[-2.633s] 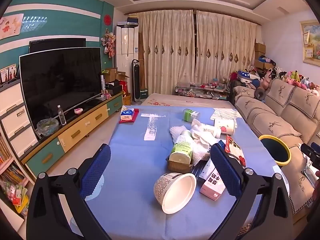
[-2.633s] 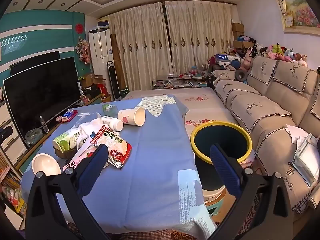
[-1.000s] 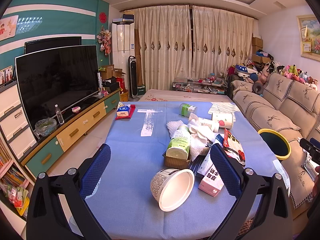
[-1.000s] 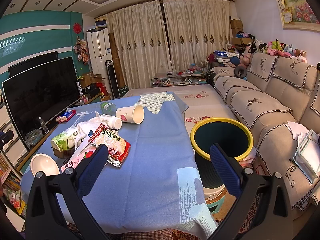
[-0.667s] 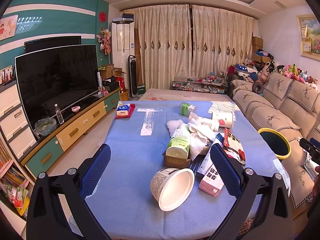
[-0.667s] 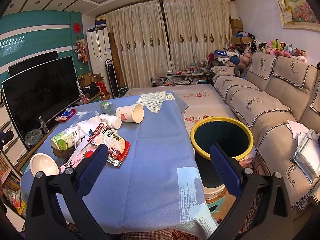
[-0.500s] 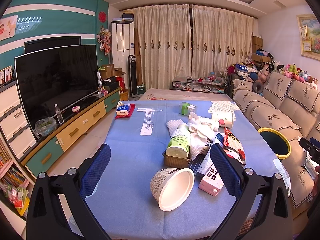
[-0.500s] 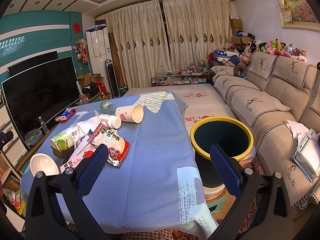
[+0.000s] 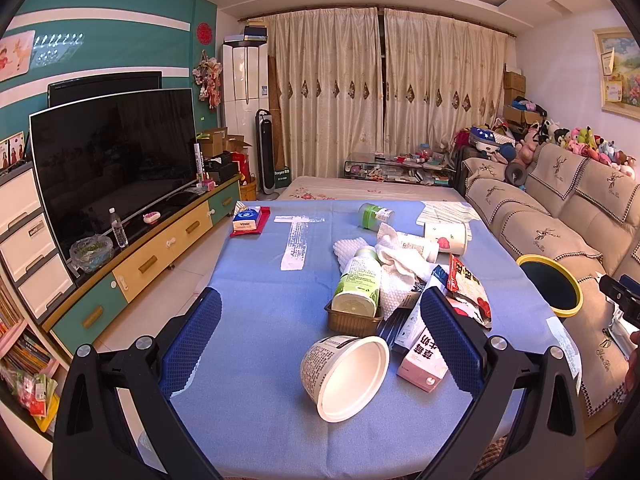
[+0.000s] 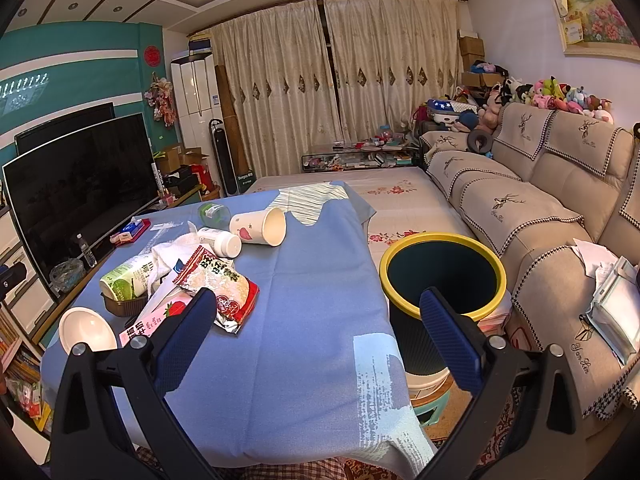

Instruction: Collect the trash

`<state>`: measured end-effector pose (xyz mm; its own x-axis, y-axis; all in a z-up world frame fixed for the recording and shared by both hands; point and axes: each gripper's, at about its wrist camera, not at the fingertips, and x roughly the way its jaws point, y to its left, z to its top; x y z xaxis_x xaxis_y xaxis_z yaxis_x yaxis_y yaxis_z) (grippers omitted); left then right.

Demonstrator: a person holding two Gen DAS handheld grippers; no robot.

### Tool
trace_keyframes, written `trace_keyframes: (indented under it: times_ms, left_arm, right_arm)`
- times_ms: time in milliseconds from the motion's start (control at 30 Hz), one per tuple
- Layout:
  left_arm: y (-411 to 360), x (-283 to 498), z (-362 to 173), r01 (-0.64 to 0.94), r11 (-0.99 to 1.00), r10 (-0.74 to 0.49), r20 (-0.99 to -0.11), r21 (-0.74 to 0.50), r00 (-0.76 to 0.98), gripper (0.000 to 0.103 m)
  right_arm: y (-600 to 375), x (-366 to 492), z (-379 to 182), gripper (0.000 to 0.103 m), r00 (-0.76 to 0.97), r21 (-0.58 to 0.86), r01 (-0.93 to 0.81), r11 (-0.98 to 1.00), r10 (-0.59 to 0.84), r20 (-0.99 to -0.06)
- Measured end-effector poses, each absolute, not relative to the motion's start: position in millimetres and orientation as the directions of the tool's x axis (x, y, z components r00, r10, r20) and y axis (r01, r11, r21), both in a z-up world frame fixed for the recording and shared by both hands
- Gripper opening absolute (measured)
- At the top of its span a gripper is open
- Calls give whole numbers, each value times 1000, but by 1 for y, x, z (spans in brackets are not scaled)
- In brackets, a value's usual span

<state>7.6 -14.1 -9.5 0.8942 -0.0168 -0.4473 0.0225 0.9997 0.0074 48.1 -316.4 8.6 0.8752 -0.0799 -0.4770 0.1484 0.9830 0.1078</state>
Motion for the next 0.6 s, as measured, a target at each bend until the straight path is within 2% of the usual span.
trace_keyframes:
  times_ms: [433, 600]
  left_arm:
    - [-9, 27, -15, 11, 1000, -3, -459, 15, 889, 98]
    - [-1, 64, -18, -21, 1000, 27, -455, 17, 890, 98]
  right_arm:
    - [-317, 64, 0, 97, 860, 105, 136, 985, -65, -506]
    - [-319, 104, -7, 97, 833, 171, 59, 984, 46, -551]
